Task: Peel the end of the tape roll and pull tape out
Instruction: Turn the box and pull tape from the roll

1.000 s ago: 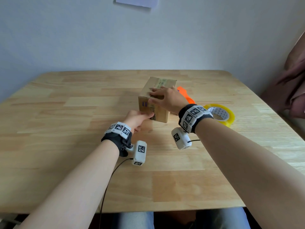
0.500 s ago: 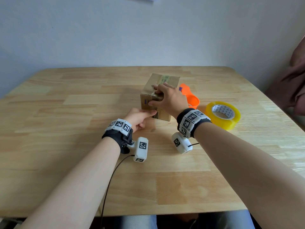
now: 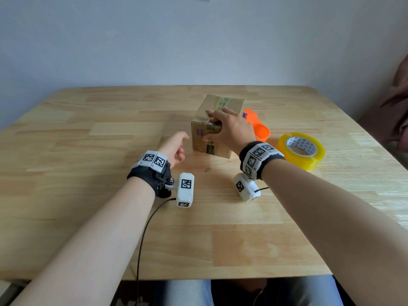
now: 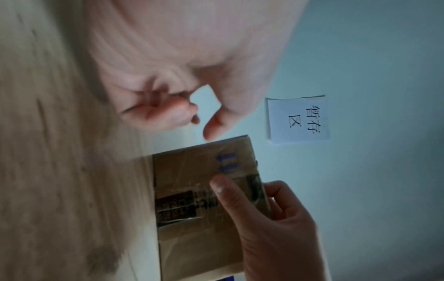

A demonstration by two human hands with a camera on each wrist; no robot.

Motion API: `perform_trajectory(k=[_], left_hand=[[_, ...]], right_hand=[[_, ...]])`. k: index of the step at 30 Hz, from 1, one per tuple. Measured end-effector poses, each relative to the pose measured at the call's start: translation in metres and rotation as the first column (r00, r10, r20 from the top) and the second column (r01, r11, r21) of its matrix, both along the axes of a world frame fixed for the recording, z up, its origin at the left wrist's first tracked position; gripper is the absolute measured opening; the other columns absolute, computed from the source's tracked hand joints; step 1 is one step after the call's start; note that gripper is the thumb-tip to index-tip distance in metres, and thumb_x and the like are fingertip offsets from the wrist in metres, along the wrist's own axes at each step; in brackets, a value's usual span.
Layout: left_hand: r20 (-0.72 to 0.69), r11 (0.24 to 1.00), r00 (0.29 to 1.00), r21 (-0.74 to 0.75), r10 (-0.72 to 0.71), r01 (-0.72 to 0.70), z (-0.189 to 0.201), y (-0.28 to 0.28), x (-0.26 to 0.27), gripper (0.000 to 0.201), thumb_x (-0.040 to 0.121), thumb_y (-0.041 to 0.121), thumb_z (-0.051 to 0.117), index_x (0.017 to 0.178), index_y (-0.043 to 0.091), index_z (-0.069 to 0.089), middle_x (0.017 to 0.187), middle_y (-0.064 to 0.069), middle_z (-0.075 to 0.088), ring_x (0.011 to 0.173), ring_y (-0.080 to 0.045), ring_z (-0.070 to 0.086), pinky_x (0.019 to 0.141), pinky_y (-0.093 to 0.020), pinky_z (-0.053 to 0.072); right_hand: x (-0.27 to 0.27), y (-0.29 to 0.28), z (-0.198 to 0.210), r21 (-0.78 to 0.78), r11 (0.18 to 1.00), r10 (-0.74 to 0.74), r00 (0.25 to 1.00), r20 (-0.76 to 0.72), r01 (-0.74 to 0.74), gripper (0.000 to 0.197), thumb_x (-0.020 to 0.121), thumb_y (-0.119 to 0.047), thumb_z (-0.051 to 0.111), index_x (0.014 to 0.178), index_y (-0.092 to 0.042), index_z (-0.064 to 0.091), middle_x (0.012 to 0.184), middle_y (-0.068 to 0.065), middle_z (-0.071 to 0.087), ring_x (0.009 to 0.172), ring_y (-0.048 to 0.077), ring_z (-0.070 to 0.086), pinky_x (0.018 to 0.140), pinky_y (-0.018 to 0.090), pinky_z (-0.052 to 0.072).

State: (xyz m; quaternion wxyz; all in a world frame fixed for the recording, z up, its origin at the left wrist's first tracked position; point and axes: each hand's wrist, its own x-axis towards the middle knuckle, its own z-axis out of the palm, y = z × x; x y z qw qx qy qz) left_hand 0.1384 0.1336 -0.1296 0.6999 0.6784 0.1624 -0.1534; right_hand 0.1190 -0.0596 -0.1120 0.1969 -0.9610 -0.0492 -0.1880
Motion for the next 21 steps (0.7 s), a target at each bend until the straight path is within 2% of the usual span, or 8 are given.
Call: perform_trajectory(k=[3, 5, 6, 9, 12, 14, 17, 21], left_hand=[[0.221, 0.997, 0.974, 0.037, 0.055, -0.065, 0.012, -0.006, -0.002, 0.031, 0.088, 0.040, 0.067, 0.116, 0.027, 0.063, 0.105, 0.004, 0.062, 0.086, -0.015, 0.059, 0.066, -0.032, 0.055], [0.262, 0.999, 0.965, 0.034, 0.002, -0.011, 0.018, -0.013, -0.005, 0.033, 0.084, 0.050, 0.069, 0.112, 0.034, 0.066, 0.115, 0.009, 0.065, 0.101, -0.015, 0.063, 0.078, -0.036, 0.058], [0.261, 1.000, 0.965, 0.029, -0.013, 0.005, 0.020, -0.016, -0.006, 0.034, 0.083, 0.051, 0.071, 0.112, 0.033, 0.066, 0.116, 0.008, 0.067, 0.103, -0.016, 0.064, 0.079, -0.037, 0.059], [0.234, 1.000, 0.972, 0.030, -0.004, -0.004, 0.020, -0.019, -0.006, 0.037, 0.082, 0.047, 0.074, 0.112, 0.027, 0.065, 0.112, 0.002, 0.071, 0.103, -0.019, 0.068, 0.075, -0.037, 0.059], [0.199, 1.000, 0.980, 0.021, -0.007, 0.003, 0.022, -0.020, -0.007, 0.038, 0.082, 0.044, 0.074, 0.114, 0.026, 0.065, 0.109, 0.001, 0.073, 0.101, -0.019, 0.070, 0.075, -0.038, 0.059], [0.179, 1.000, 0.984, 0.014, -0.010, 0.008, 0.024, -0.019, -0.009, 0.037, 0.082, 0.044, 0.076, 0.113, 0.027, 0.065, 0.111, 0.002, 0.073, 0.101, -0.018, 0.070, 0.076, -0.039, 0.058], [0.164, 1.000, 0.986, 0.012, -0.016, 0.014, 0.027, -0.018, -0.010, 0.036, 0.080, 0.044, 0.078, 0.110, 0.028, 0.065, 0.114, 0.001, 0.072, 0.102, -0.018, 0.069, 0.075, -0.039, 0.059], [0.127, 0.999, 0.991, -0.003, -0.039, 0.040, 0.029, -0.016, -0.010, 0.040, 0.078, 0.045, 0.079, 0.112, 0.029, 0.065, 0.115, 0.000, 0.073, 0.103, -0.019, 0.069, 0.070, -0.036, 0.057]], right_hand=[[0.001, -0.003, 0.001, 0.072, 0.994, 0.082, 0.996, -0.020, -0.081, 0.078, 0.063, -0.063, 0.084, 0.134, -0.035, 0.064, 0.136, -0.001, 0.067, 0.136, 0.023, 0.057, 0.087, 0.048, 0.059], [0.001, -0.004, 0.002, 0.074, 0.992, 0.109, 0.994, -0.024, -0.107, 0.079, 0.063, -0.066, 0.082, 0.132, -0.033, 0.065, 0.137, 0.001, 0.066, 0.139, 0.023, 0.053, 0.090, 0.049, 0.059], [0.001, -0.004, 0.002, 0.068, 0.992, 0.109, 0.994, -0.028, -0.107, 0.080, 0.064, -0.066, 0.082, 0.134, -0.033, 0.063, 0.139, 0.002, 0.065, 0.143, 0.024, 0.050, 0.092, 0.049, 0.058], [-0.005, 0.002, 0.000, 0.010, 0.997, 0.076, 0.997, -0.005, -0.076, 0.081, 0.069, -0.056, 0.086, 0.139, -0.027, 0.058, 0.136, 0.001, 0.068, 0.150, 0.027, 0.038, 0.096, 0.048, 0.054], [-0.010, 0.006, -0.003, -0.038, 0.998, 0.048, 0.998, 0.051, -0.046, 0.071, 0.061, -0.051, 0.093, 0.112, -0.015, 0.059, 0.119, 0.001, 0.067, 0.135, 0.029, 0.049, 0.084, 0.047, 0.059], [-0.010, 0.006, -0.003, -0.055, 0.997, 0.056, 0.998, 0.041, -0.053, 0.073, 0.055, -0.049, 0.096, 0.105, -0.013, 0.058, 0.116, 0.003, 0.063, 0.126, 0.029, 0.052, 0.082, 0.049, 0.058], [-0.006, 0.000, 0.000, -0.056, 0.993, 0.105, 0.994, -0.012, -0.106, 0.074, 0.056, -0.042, 0.097, 0.110, -0.011, 0.059, 0.122, 0.006, 0.063, 0.130, 0.032, 0.049, 0.096, 0.051, 0.053], [-0.001, -0.016, 0.005, 0.232, 0.956, 0.195, 0.979, -0.053, -0.178, 0.060, 0.078, -0.040, 0.087, 0.124, -0.007, 0.067, 0.130, 0.007, 0.067, 0.140, 0.027, 0.045, 0.114, 0.043, 0.041]])
